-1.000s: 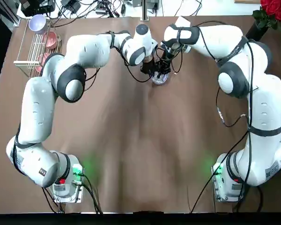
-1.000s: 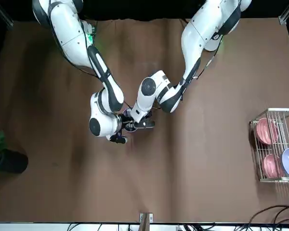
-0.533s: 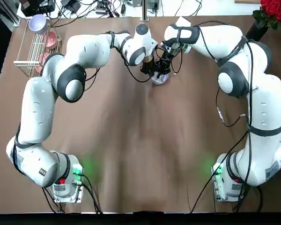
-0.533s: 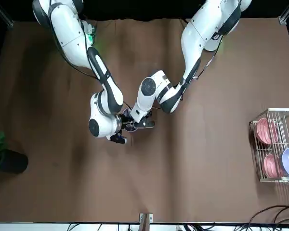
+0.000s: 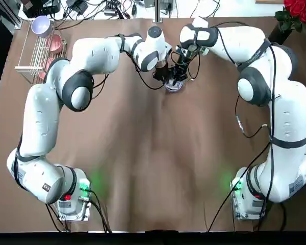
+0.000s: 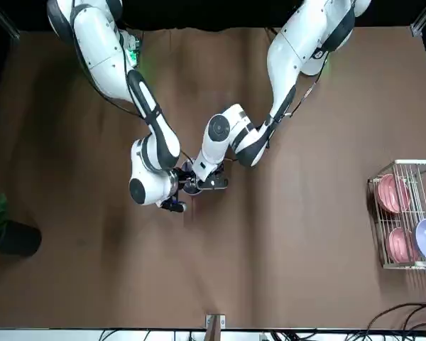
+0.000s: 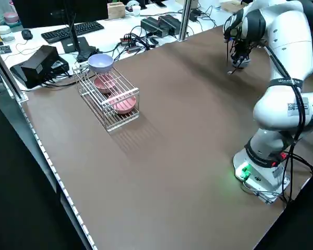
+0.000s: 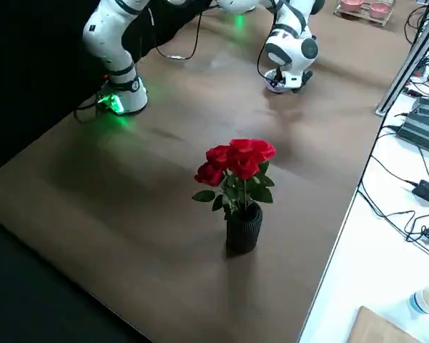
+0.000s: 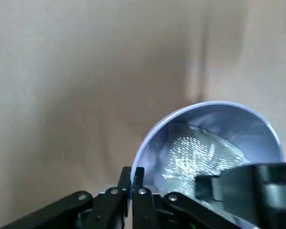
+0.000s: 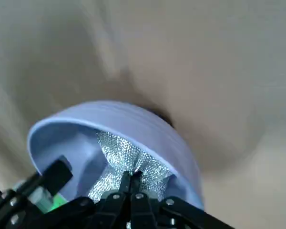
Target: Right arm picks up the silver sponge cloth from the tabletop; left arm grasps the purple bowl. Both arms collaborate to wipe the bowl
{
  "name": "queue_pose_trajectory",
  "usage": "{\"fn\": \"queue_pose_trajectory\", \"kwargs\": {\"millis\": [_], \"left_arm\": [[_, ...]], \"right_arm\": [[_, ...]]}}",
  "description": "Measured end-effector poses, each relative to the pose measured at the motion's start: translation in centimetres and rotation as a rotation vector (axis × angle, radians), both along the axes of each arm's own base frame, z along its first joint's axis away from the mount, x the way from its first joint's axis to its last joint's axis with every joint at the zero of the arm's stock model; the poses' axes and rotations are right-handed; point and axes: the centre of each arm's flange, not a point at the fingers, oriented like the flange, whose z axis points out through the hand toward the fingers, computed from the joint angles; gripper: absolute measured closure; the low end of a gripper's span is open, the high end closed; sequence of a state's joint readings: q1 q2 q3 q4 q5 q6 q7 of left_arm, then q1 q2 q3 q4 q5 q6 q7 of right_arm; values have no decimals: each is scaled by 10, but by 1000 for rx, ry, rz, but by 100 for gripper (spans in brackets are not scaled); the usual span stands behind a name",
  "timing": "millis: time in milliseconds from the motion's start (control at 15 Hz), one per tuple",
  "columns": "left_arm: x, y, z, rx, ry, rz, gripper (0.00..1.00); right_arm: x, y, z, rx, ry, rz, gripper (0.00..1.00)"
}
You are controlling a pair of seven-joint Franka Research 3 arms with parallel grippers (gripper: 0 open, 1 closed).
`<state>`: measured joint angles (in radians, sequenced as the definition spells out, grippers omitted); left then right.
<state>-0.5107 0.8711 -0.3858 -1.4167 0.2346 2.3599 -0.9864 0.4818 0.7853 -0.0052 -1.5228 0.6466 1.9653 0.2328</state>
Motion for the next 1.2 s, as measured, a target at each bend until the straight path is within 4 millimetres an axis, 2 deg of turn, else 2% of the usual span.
{"fn": "queue_pose_trajectory", "kwargs": {"millis": [533, 733, 933, 1200], "left_arm": [[3, 2, 1, 1, -3, 4, 96], [7, 4, 2, 0, -7, 10, 96], [25, 15, 14, -13, -25, 40, 96], [70, 69, 34, 27, -9, 85, 96]], "right_arm": [[35, -32, 64, 37, 110, 34, 99], [49, -57, 91, 51, 135, 39, 99], [71, -108, 117, 38, 125, 7, 99], [96, -199, 133, -12, 58, -17, 99]]}}
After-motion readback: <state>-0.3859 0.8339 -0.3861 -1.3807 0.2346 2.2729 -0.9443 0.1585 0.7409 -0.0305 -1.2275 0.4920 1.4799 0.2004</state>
